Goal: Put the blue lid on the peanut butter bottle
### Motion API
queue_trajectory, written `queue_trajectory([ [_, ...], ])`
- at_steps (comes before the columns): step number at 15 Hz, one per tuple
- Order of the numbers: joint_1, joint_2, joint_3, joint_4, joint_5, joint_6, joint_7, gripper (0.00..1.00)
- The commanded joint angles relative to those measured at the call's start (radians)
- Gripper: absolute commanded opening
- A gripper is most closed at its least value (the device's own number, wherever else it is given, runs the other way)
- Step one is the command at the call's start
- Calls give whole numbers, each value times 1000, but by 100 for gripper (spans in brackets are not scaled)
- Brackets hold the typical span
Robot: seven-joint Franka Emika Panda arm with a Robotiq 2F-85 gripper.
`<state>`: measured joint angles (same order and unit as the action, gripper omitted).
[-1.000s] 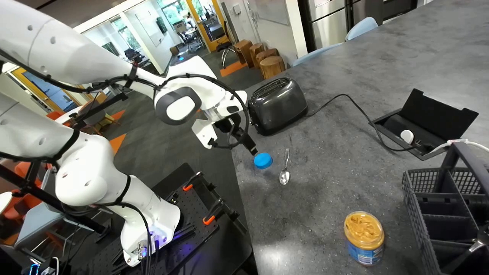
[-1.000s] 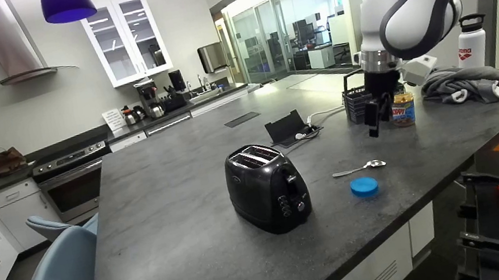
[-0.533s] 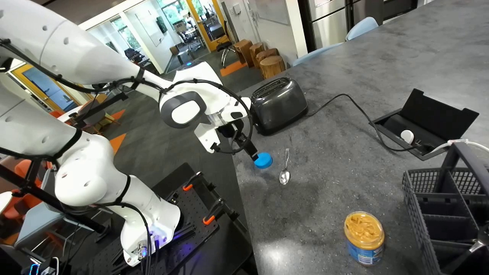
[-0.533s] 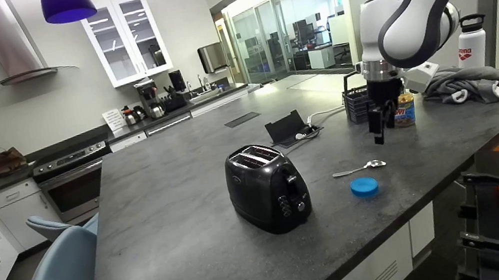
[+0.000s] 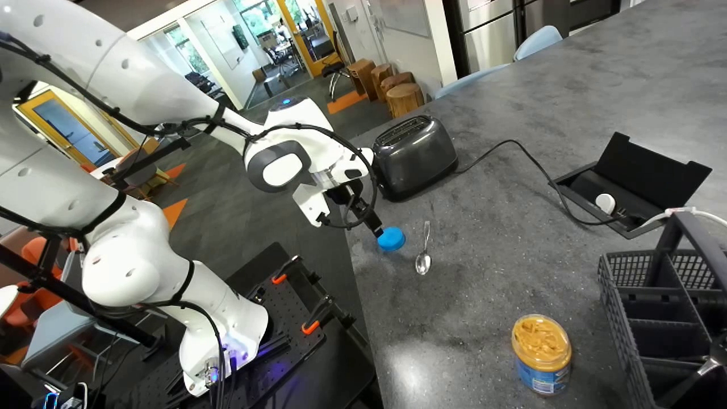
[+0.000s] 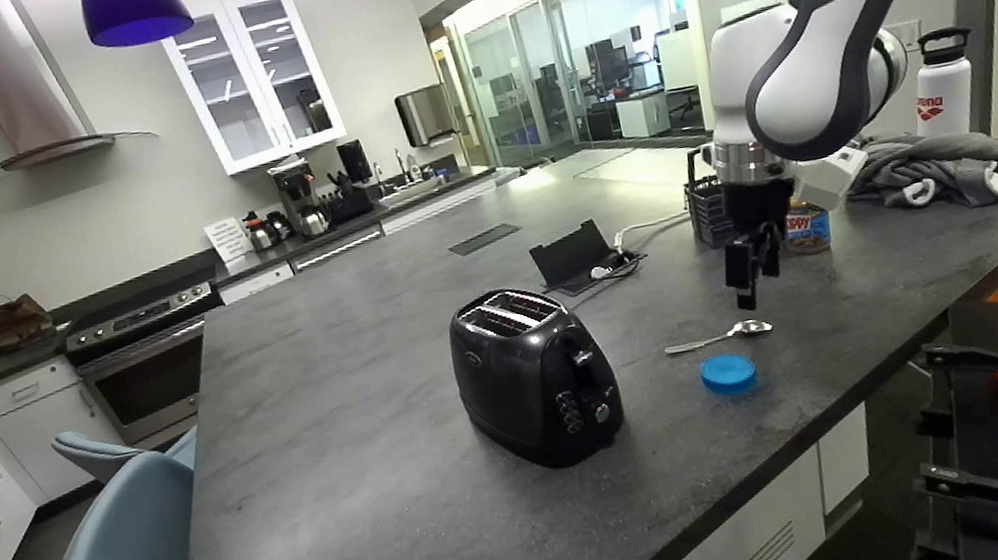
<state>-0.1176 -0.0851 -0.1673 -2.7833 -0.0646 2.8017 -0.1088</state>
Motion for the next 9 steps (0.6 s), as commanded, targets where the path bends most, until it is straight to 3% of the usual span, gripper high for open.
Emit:
queue_trajectory([
  [1,16,101,40,26,35,91,59,100],
  [9,53,275,50,103,7,166,192,100],
])
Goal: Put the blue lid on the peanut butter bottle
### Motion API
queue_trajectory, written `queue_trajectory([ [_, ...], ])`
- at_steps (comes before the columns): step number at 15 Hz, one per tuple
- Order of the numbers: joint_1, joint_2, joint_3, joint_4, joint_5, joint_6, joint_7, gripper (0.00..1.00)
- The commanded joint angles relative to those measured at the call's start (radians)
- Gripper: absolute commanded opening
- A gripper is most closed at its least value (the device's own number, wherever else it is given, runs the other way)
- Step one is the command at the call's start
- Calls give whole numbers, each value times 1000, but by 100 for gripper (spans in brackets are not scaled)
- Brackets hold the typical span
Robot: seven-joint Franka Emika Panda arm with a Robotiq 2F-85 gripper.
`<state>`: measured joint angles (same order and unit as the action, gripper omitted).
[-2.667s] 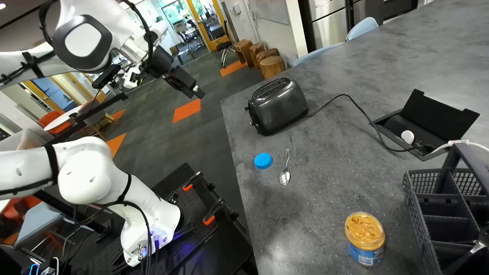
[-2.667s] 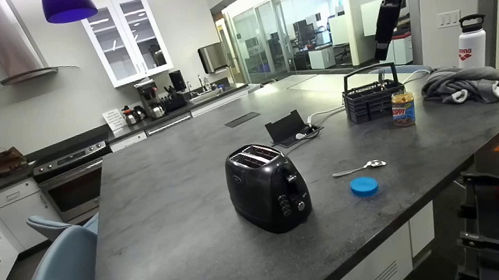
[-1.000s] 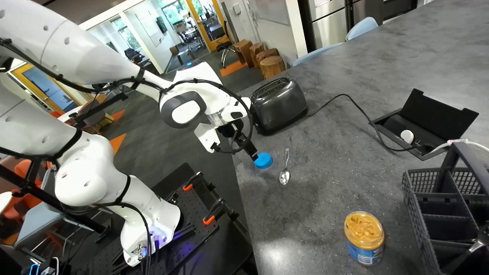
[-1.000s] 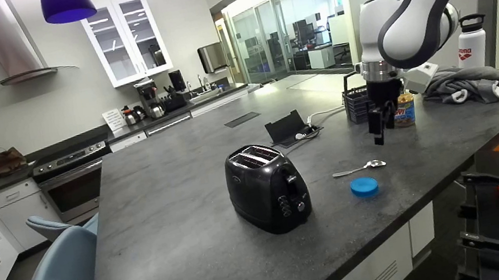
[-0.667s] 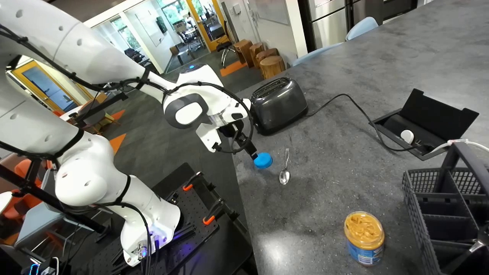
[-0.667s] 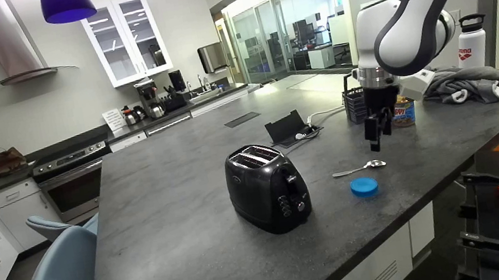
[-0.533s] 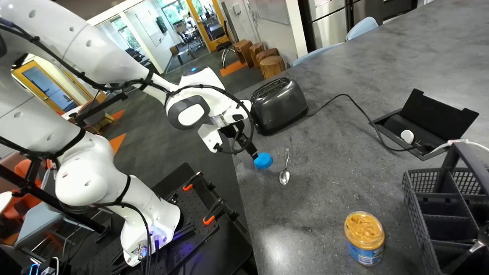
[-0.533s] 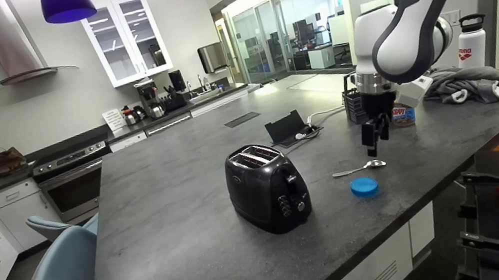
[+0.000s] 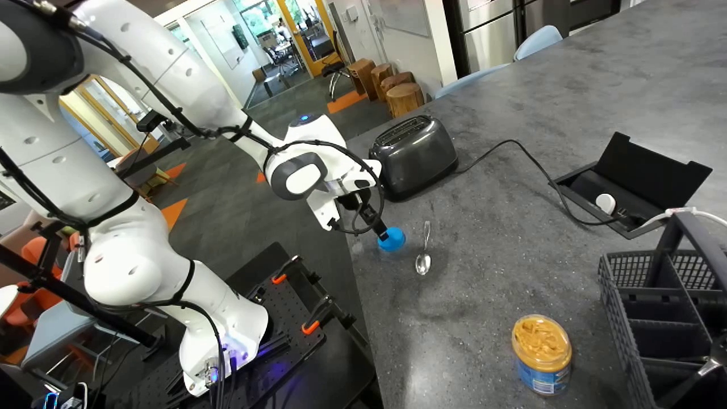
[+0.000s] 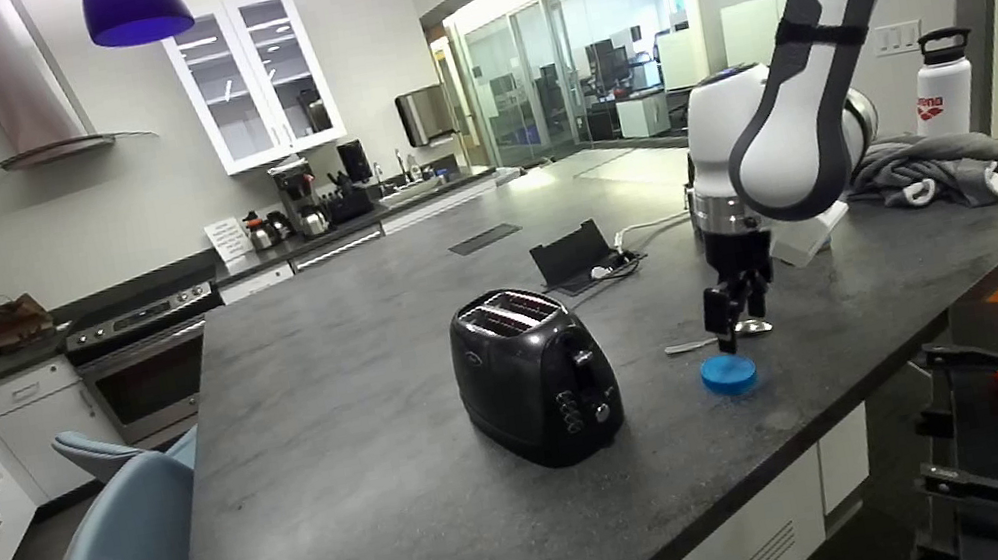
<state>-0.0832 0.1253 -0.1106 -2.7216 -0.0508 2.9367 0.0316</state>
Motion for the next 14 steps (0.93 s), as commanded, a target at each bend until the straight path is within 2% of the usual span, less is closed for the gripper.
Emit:
queue_trajectory([
  [1,22,79,-6,51,1,29,55,100],
  [14,36,227,-3,154,26,28,60,100],
])
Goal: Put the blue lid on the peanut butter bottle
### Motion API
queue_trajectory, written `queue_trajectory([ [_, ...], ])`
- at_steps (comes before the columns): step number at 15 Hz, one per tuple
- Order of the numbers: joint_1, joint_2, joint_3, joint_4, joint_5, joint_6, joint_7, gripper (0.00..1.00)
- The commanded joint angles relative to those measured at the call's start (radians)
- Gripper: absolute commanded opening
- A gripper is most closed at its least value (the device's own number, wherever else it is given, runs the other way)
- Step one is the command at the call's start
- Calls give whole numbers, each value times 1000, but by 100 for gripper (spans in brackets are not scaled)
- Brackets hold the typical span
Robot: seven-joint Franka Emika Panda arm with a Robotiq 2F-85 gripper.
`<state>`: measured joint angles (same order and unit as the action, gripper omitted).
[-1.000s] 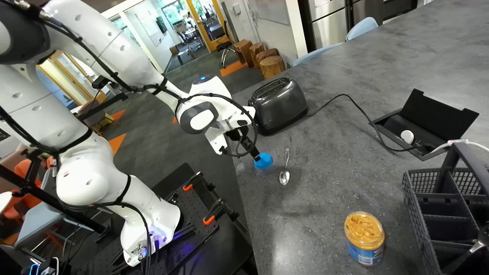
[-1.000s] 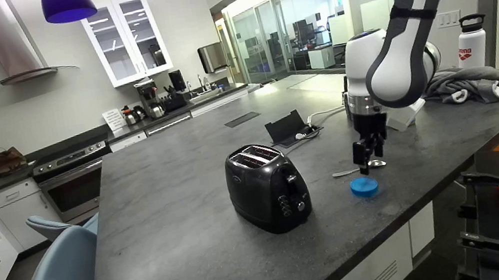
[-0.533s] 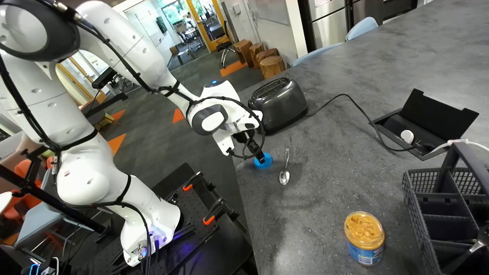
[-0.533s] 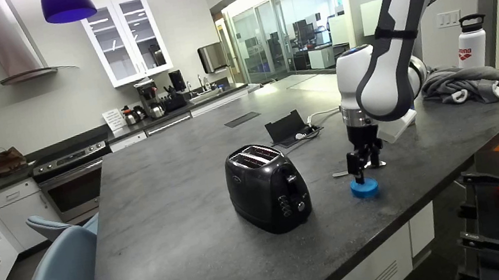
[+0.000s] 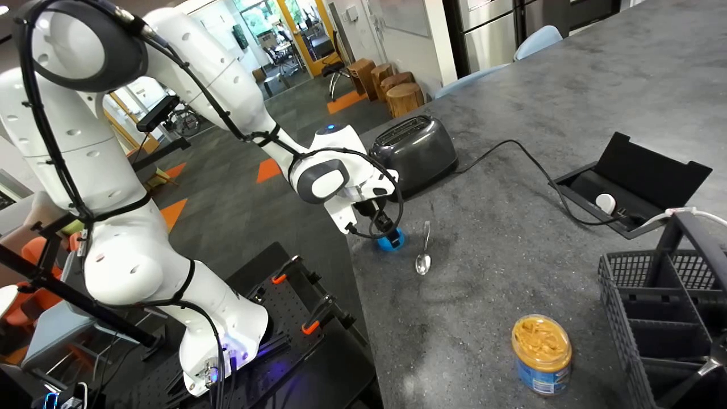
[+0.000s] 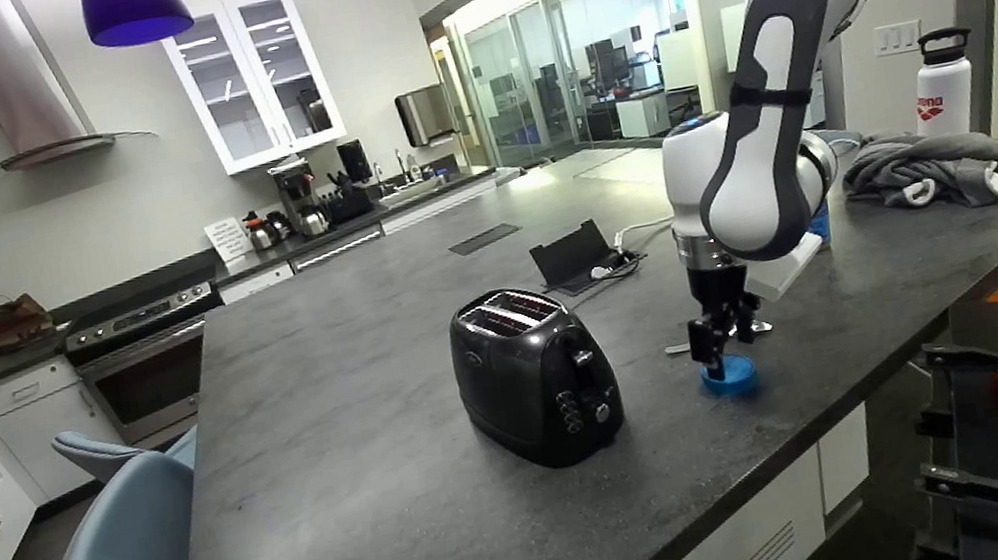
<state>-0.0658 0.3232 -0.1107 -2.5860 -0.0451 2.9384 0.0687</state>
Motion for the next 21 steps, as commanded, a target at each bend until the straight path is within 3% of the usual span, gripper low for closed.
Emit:
queue_trajectory([
  [1,19,35,-2,22,22,27,23,100],
  [7,29,62,-2,40,26,31,23,100],
  [8,30,66,-2,43,27,31,23,75],
  [9,32,69,-3,45,26,31,23,74],
  [12,35,73,-3,50,28,30,23,55],
  [14,46,59,-15,40,20,27,29,55],
  [17,81,-32,-78,-15,-12,20,55,55],
  [21,121,-179,-247,-76,-122,-15,109,55],
])
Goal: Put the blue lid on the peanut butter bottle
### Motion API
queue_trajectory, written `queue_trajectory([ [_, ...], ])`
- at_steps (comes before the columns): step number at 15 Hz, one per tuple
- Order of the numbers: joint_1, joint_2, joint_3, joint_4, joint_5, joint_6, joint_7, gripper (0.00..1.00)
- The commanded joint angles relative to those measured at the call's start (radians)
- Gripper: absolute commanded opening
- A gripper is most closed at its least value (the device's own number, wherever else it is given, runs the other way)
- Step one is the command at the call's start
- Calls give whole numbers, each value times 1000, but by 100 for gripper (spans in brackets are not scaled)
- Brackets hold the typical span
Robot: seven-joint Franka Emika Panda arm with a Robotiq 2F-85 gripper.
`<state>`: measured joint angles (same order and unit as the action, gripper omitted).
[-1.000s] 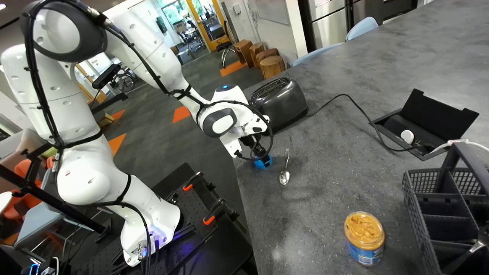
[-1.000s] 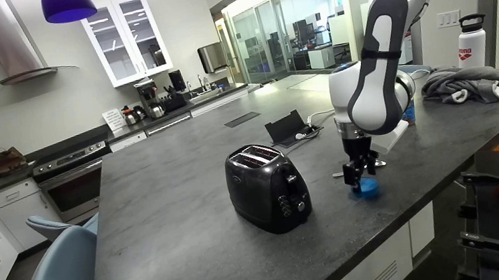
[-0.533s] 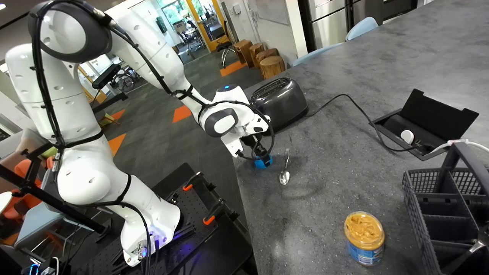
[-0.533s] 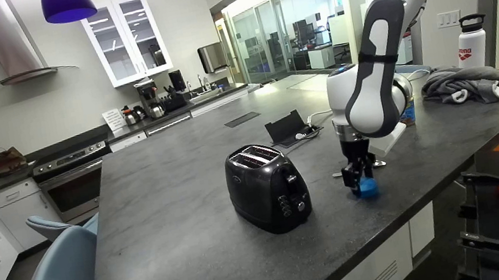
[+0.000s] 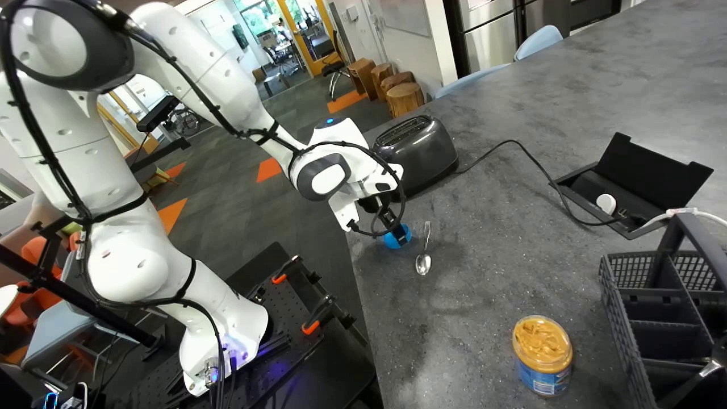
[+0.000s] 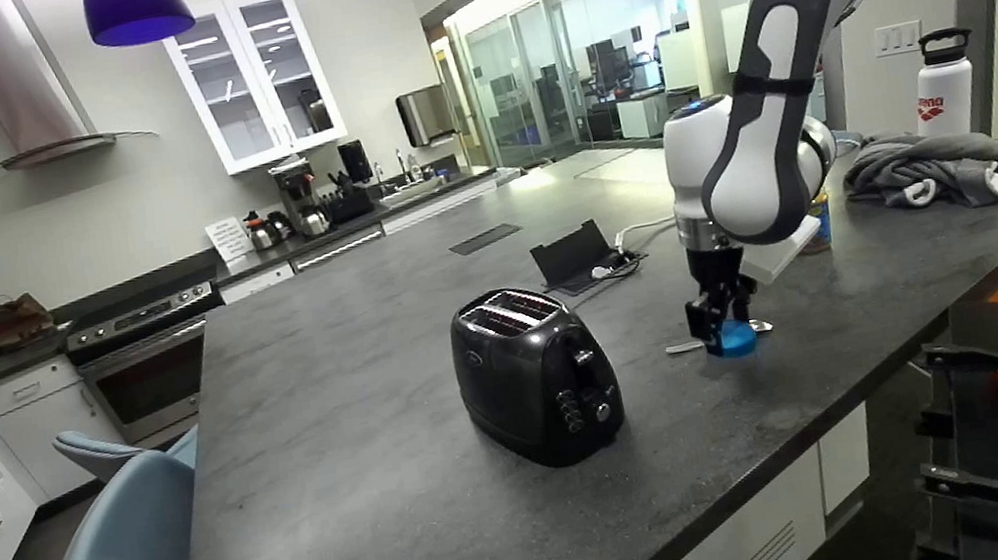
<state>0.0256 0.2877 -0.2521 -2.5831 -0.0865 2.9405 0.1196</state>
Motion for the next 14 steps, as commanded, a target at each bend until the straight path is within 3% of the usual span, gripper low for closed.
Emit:
queue_trajectory([
  [1,30,-179,-155,-88,-131,-25,84,55],
  [4,-21,-269,-240,-82,-298,-63,176,55],
  [5,-4,-304,-291,-80,-317,-84,185,55],
  [7,-34,-359,-320,-66,-329,-123,193,55],
  [8,-140,-384,-233,-63,-305,-137,174,55],
  [11,-225,-448,-170,-72,-178,-186,96,55],
  [12,-256,-380,-141,-53,-212,-132,114,80],
  [14,-277,-411,-124,-56,-172,-158,85,80],
])
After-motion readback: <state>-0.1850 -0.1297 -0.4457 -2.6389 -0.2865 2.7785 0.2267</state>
